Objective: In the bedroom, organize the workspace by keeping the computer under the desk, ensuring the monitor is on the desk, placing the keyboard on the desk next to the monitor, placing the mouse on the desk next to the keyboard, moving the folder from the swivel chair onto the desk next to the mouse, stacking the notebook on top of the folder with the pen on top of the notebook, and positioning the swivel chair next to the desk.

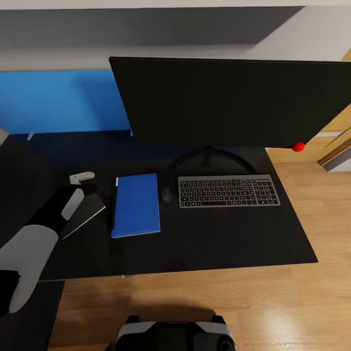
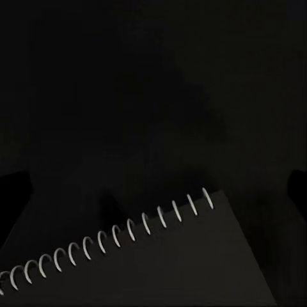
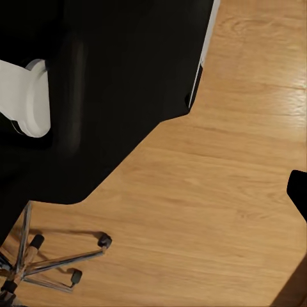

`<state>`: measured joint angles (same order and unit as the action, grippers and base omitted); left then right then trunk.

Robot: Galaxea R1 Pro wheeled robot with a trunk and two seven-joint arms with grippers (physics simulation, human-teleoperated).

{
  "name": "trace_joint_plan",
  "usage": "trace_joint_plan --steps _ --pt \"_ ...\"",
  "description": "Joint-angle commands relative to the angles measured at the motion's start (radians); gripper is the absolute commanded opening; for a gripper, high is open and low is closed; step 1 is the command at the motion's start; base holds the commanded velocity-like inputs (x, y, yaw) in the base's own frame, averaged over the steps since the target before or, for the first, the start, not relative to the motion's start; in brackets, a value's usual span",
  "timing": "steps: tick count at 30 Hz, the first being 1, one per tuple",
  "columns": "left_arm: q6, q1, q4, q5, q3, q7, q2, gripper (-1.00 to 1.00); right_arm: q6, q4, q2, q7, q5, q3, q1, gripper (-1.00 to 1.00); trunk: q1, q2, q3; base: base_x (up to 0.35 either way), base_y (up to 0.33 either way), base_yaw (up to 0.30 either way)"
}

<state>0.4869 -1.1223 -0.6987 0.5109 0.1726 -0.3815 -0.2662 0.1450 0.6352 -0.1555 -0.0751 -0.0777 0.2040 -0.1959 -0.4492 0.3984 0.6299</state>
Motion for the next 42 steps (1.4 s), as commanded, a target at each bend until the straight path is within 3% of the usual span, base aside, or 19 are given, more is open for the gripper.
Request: trace_joint_plan --steps 1,10,15,21,25,42 --pt "0.001 -0.001 -0.003 0.011 0.007 -0.010 -0.002 1.00 0.002 0.001 -0.001 -0.002 -0.008 0.003 0.000 1.00 -0.001 0.002 0.001 0.073 0.052 0.000" --pt "-0.002 0.002 -0.025 0.009 0.006 -0.020 -0.006 1.00 0.002 0.001 -0.001 -0.002 -0.008 0.003 0.000 1.00 -0.001 0.002 0.001 0.028 0.020 0.000" --pt "-0.002 0.008 -0.032 0.009 0.002 -0.062 -0.014 1.00 0.007 0.001 -0.002 -0.001 -0.008 0.003 0.000 1.00 -0.001 0.002 0.001 0.004 0.003 0.094" --pt "-0.002 0.019 -0.035 0.008 -0.081 -0.076 -0.016 1.00 0.010 0.001 -0.002 -0.001 -0.008 0.003 0.000 1.00 -0.001 0.002 0.001 0.001 0.001 0.201" --pt "-0.001 0.032 -0.036 0.007 -0.115 -0.077 -0.015 1.00 0.012 0.001 -0.003 -0.001 -0.008 0.003 0.000 1.00 -0.001 0.002 0.001 0.000 0.000 0.167" --pt "-0.001 0.044 -0.038 0.011 -0.139 -0.072 -0.007 1.00 0.016 0.001 -0.004 -0.001 -0.008 0.002 0.000 1.00 -0.001 0.002 0.001 0.054 -0.061 0.027"
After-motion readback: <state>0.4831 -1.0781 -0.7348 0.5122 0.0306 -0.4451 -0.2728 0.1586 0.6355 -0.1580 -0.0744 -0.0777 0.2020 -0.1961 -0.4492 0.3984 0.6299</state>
